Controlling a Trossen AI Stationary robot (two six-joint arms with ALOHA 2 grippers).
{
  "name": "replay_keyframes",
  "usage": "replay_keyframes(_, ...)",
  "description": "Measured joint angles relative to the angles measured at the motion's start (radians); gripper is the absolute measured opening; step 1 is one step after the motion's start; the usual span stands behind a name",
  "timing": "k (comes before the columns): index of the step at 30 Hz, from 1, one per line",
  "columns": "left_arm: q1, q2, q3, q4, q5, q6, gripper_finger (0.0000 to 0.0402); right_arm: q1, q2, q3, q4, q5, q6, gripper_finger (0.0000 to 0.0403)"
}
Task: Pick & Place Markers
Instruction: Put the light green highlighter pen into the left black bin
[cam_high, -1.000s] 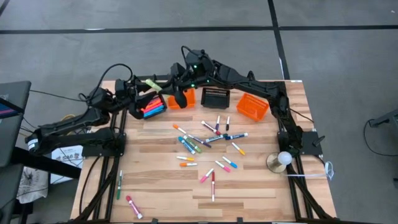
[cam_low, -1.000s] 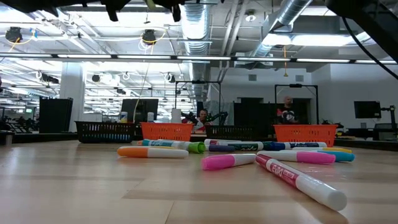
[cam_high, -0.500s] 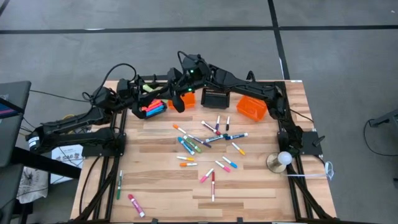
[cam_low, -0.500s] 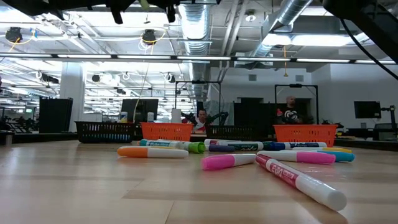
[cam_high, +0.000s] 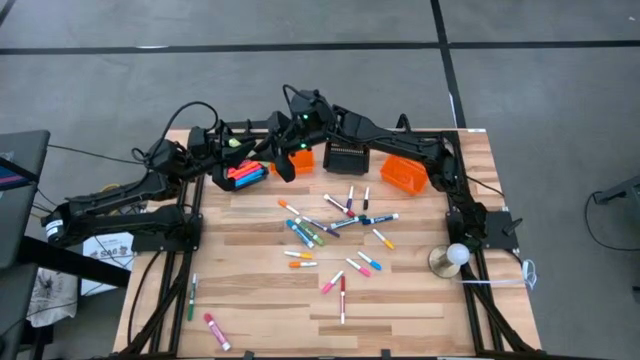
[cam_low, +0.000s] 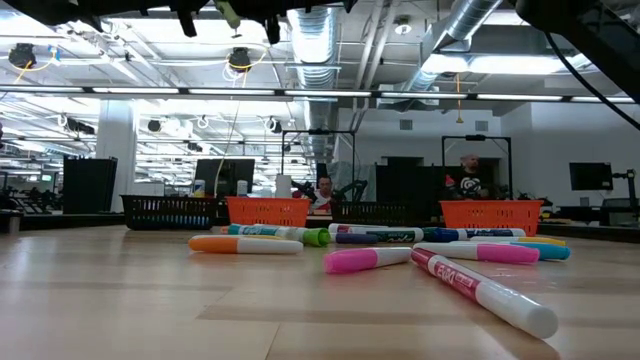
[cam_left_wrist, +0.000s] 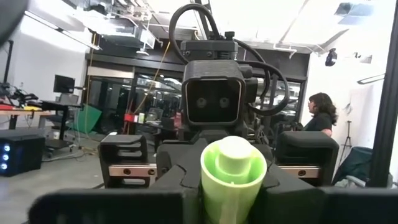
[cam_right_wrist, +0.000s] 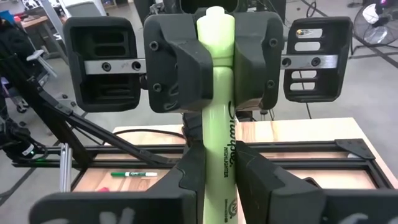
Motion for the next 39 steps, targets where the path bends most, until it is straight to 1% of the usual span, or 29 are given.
replay_keyframes(8, 0.0, 0.0, 0.0, -0.008, 0.001, 0.043, 0.0049, -0.001, 0.0, 0.0, -0.009, 0.001, -0.006, 0.0075)
replay_keyframes(11, 0.008, -0.004, 0.0, -0.043, 0.008, 0.073, 0.0049, -0.012, -0.001, 0.0, -0.067, 0.001, -0.027, 0.0087)
replay_keyframes(13, 0.025, -0.016, 0.0, -0.074, 0.005, 0.081, 0.0049, -0.025, -0.005, 0.001, -0.137, 0.0, -0.03, 0.0094)
replay_keyframes(16, 0.066, -0.036, 0.0, -0.115, -0.003, 0.082, 0.0049, -0.05, -0.011, 0.002, -0.227, -0.046, -0.041, 0.0104)
replay_keyframes(20, 0.119, -0.058, 0.0, -0.167, -0.005, 0.102, 0.0049, -0.07, -0.018, 0.003, -0.305, -0.112, -0.049, 0.0112)
replay_keyframes(23, 0.153, -0.062, 0.0, -0.298, -0.065, 0.117, 0.0049, -0.083, -0.023, 0.003, -0.397, -0.115, -0.069, 0.0113)
replay_keyframes(25, 0.159, -0.051, 0.0, -0.405, -0.126, 0.143, 0.0049, -0.093, -0.024, 0.003, -0.451, -0.111, -0.097, 0.0111)
replay_keyframes(28, 0.156, -0.017, 0.0, -0.478, -0.199, 0.173, 0.0049, -0.109, -0.024, 0.003, -0.506, -0.106, -0.132, 0.0108)
replay_keyframes(33, 0.155, 0.085, 0.016, -0.513, -0.252, 0.174, 0.0049, -0.125, -0.024, 0.003, -0.532, -0.105, -0.169, 0.0107)
replay_keyframes(36, 0.155, 0.158, 0.073, -0.652, -0.328, 0.204, 0.0049, -0.133, -0.024, 0.003, -0.538, -0.105, -0.186, 0.0107)
replay_keyframes(39, 0.155, 0.242, 0.139, -0.808, -0.377, 0.241, 0.0049, -0.14, -0.024, 0.003, -0.547, -0.105, -0.207, 0.0107)
